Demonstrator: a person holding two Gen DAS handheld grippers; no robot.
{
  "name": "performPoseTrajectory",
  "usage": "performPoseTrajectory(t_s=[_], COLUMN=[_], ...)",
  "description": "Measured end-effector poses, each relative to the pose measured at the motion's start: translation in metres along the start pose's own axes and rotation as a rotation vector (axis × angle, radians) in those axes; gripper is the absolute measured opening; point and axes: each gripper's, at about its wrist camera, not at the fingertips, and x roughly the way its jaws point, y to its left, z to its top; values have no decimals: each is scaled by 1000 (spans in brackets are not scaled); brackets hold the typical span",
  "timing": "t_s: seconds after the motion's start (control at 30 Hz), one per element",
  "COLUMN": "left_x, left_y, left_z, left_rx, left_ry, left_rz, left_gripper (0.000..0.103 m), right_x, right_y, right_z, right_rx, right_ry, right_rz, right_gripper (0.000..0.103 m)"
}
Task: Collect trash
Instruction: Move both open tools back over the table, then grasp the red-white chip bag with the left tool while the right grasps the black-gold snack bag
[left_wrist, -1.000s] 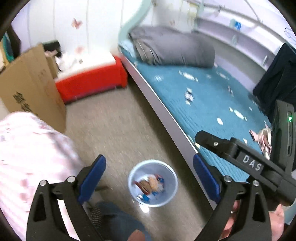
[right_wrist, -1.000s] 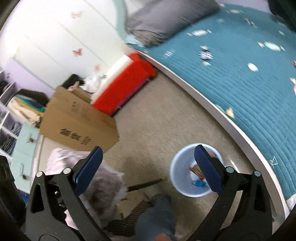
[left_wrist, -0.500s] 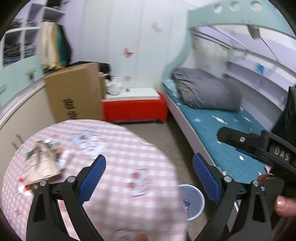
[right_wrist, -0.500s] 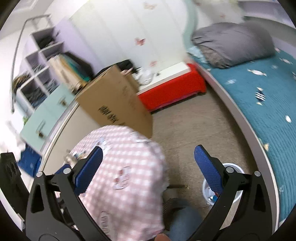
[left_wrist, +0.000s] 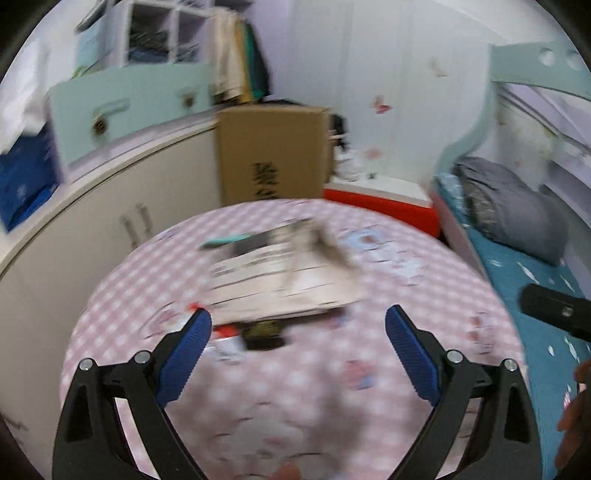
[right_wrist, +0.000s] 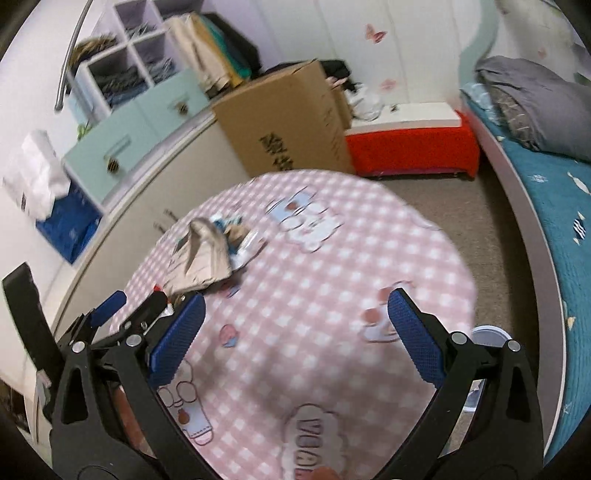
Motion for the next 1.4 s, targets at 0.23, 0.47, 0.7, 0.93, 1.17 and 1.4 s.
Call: performPoseTrajectory(t_s=[0.23, 0.47, 0.7, 0.93, 1.17, 1.4], left_x=[31, 66, 73, 56, 46, 46], left_y=[68, 83, 88, 108, 129, 137], left_z=[-15, -15, -17, -30, -33, -34], left_rx=[-63, -63, -77, -81, -94, -108], left_ry=[84, 170, 189, 172, 168, 177], left_rz=[59, -33, -166, -201, -180, -151], left_gripper=[93, 93, 41, 32, 33, 54], right_x=[33, 64, 78, 107, 143, 175], right_y=[34, 53, 63, 99, 141, 175], right_z=[-11, -24, -27, -29, -33, -36], right_rx=[-72, -110, -134, -212, -318, -401], right_ry=[80, 157, 186, 207, 211, 189], right_rz=[3, 10, 10, 35, 24, -40], right_gripper=[97, 97, 97, 97, 90, 76])
